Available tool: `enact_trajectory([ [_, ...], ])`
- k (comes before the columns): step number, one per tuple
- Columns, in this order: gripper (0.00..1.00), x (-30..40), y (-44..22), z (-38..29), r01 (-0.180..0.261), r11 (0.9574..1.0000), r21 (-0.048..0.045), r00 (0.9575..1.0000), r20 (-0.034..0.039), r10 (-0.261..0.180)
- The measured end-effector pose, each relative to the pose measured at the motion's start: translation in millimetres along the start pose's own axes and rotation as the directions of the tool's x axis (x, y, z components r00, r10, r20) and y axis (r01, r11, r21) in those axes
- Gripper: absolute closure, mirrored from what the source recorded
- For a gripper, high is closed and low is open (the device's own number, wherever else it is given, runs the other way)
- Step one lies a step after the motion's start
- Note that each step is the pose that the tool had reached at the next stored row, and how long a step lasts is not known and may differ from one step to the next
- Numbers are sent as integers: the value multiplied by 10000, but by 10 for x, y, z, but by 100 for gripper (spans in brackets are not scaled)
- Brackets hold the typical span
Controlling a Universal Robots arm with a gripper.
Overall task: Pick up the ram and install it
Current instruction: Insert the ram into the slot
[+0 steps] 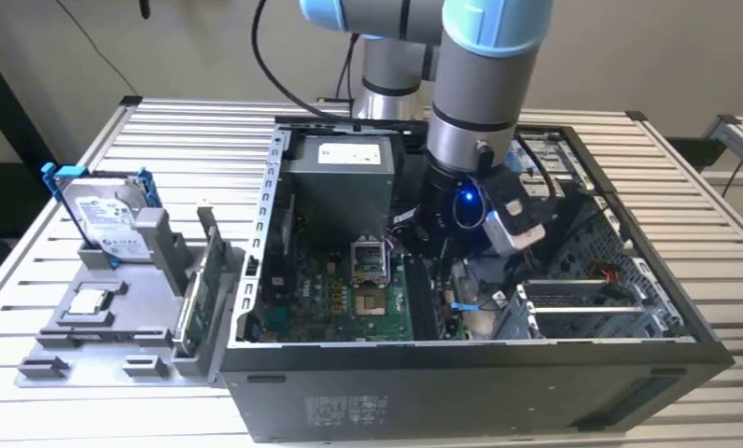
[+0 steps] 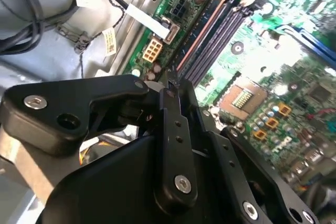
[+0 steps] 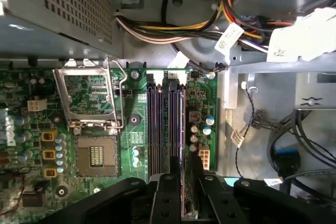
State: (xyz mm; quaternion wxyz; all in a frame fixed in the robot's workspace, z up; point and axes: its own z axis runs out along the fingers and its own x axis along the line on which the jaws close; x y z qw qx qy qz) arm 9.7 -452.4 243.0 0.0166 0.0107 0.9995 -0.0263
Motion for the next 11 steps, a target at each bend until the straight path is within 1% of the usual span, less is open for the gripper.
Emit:
enact_trajectory([
  [2,78,-3,-5,-93,-1,10000,2,10000,-9,1],
  [4,78,-6,-9,-163,1,10000,2,10000,-28,-1],
  [5,78,-7,-10,-186,1,10000,-2,10000,-43,-1],
  [7,78,-6,-11,-196,1,10000,-25,10000,-50,-1],
  [10,78,-7,-11,-196,0,10000,-29,10000,-51,0],
  [11,80,-7,-11,-197,1,10000,-29,10000,-51,-1],
])
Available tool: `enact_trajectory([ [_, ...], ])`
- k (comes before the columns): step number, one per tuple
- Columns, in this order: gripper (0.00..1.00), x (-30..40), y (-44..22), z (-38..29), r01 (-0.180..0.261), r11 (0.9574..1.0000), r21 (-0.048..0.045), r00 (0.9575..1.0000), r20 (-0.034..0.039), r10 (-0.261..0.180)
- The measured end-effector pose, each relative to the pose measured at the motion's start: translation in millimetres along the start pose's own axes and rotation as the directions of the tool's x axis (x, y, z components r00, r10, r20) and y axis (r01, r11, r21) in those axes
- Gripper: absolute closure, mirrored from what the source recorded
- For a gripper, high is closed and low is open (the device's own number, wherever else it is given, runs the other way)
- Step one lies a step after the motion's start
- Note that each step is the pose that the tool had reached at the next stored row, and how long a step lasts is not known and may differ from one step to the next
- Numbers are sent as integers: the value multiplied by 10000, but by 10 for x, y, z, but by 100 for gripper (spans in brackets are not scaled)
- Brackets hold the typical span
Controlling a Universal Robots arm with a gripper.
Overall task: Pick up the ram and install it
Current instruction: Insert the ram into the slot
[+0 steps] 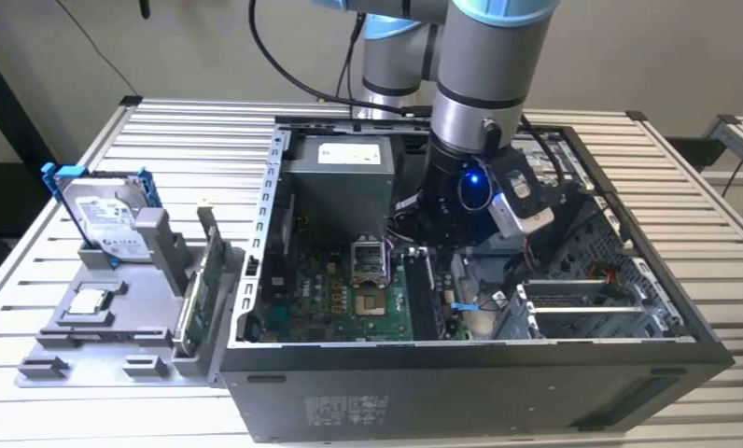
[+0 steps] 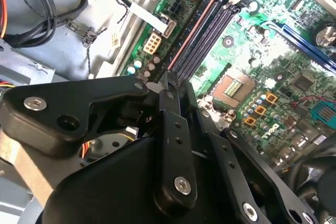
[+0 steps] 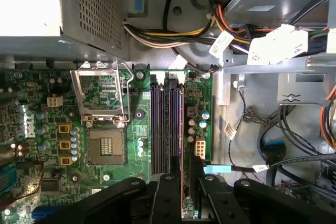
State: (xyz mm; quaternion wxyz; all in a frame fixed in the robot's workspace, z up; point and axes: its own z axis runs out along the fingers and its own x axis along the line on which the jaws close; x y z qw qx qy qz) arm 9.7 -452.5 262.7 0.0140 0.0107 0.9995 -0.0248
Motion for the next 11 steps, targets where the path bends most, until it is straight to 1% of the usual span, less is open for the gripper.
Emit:
enact_trajectory([
  [1,86,0,0,0,0,10000,0,10000,-1,0],
  [2,86,0,0,0,0,10000,-1,10000,0,0],
  [3,89,0,0,0,0,10000,-2,10000,0,0],
  [9,89,0,0,-1,2,10000,-8,10000,-1,-2],
  [11,89,0,0,0,151,9999,-13,9999,11,-151],
])
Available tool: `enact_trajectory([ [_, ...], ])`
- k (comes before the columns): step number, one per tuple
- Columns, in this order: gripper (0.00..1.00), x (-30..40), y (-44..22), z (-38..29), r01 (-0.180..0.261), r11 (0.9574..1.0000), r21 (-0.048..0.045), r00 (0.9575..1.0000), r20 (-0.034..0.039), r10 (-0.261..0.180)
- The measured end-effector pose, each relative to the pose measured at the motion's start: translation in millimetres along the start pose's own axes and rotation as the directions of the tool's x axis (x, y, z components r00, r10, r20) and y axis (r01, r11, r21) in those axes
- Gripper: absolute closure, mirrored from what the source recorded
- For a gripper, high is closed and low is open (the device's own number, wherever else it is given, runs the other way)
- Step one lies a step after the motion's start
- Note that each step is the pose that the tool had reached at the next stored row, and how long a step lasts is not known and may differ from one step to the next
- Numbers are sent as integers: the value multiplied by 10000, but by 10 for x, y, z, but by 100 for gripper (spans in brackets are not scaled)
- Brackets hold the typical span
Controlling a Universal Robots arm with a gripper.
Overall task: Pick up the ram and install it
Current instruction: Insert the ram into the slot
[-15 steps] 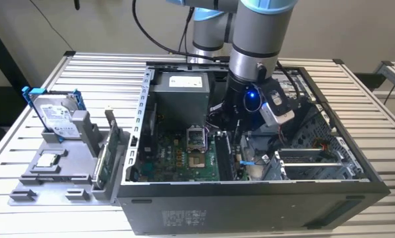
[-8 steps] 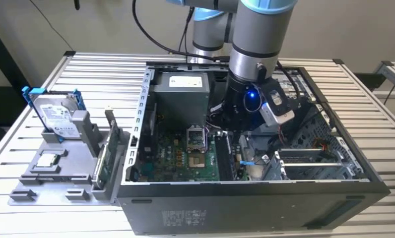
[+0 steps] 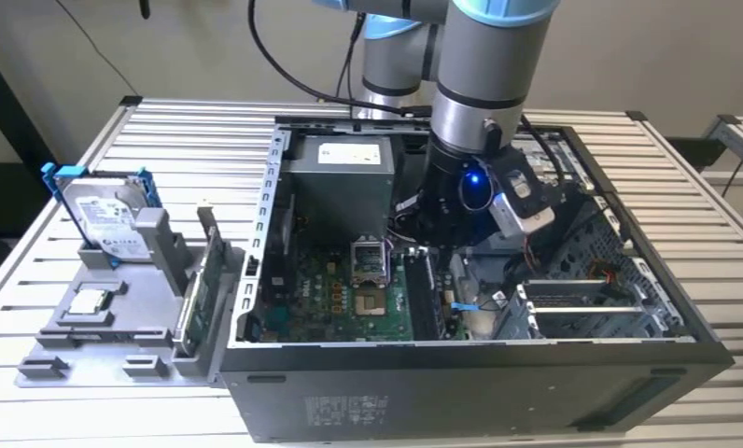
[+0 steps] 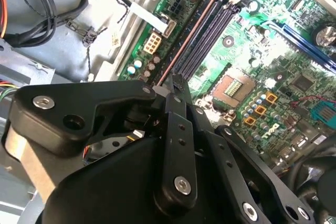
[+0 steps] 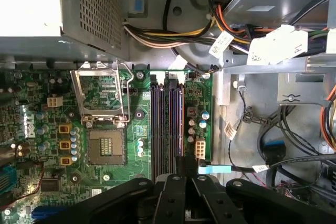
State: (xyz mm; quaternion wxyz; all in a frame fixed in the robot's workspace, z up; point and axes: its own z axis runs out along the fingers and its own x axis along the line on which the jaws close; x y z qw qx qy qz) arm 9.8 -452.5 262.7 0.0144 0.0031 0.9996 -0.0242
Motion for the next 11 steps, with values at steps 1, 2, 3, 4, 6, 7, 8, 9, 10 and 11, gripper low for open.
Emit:
enact_trajectory([
  [1,89,0,0,0,177,9998,-4,9998,13,-177],
  [2,89,0,0,0,355,9994,-9,9994,29,-355],
  [3,89,1,0,1,539,9985,-15,9985,50,-539],
  [4,89,1,0,1,717,9974,-18,9974,76,-717],
  [6,89,0,1,4,1079,9942,-23,9941,130,-1079],
  [7,89,0,0,6,1257,9921,-25,9920,156,-1256],
  [8,89,1,0,7,1449,9894,-27,9893,181,-1449],
  [9,89,1,0,9,1611,9869,-29,9868,202,-1610],
  [10,89,0,0,9,1788,9839,-30,9837,223,-1787],
  [11,89,0,1,11,1974,9803,-33,9801,240,-1973],
])
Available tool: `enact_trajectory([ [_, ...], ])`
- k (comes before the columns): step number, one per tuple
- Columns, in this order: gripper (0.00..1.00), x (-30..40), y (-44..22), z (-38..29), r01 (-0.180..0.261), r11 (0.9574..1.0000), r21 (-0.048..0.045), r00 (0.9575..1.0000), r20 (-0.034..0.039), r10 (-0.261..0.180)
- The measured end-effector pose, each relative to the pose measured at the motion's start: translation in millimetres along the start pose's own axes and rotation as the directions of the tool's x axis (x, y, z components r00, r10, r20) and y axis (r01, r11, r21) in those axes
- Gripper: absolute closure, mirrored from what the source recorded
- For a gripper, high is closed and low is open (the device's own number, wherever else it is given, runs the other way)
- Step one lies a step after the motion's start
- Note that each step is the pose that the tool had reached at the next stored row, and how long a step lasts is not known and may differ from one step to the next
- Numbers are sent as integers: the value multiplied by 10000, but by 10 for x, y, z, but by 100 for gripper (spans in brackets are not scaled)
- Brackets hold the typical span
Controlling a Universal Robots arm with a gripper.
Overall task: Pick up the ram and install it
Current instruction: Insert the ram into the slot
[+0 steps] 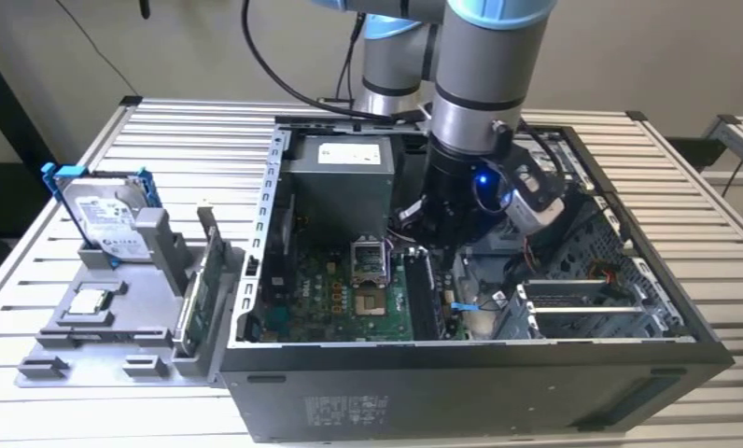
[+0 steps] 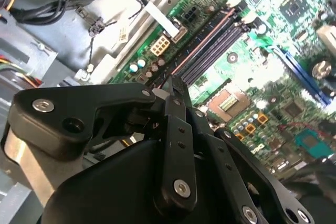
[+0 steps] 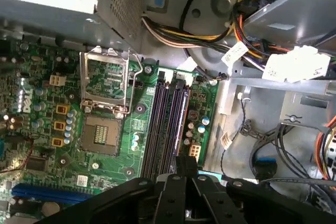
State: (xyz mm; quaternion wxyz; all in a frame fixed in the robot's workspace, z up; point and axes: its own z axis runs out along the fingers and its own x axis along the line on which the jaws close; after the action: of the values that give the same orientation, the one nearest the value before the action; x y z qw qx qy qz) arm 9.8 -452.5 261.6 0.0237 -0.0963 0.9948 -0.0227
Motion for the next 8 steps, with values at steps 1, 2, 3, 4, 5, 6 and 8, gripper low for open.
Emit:
enact_trajectory([
  [1,89,0,0,2,180,9998,-9,9998,10,-180],
  [2,89,0,0,4,358,9994,-16,9994,19,-358],
  [3,89,1,0,5,543,9985,-23,9985,28,-543],
  [4,89,0,0,6,728,9973,-30,9973,38,-728],
  [5,89,1,0,7,906,9959,-37,9959,47,-906],
  [6,89,1,0,7,1090,9940,-44,9940,57,-1090],
  [8,89,1,0,8,1446,9895,-57,9895,77,-1446],
])
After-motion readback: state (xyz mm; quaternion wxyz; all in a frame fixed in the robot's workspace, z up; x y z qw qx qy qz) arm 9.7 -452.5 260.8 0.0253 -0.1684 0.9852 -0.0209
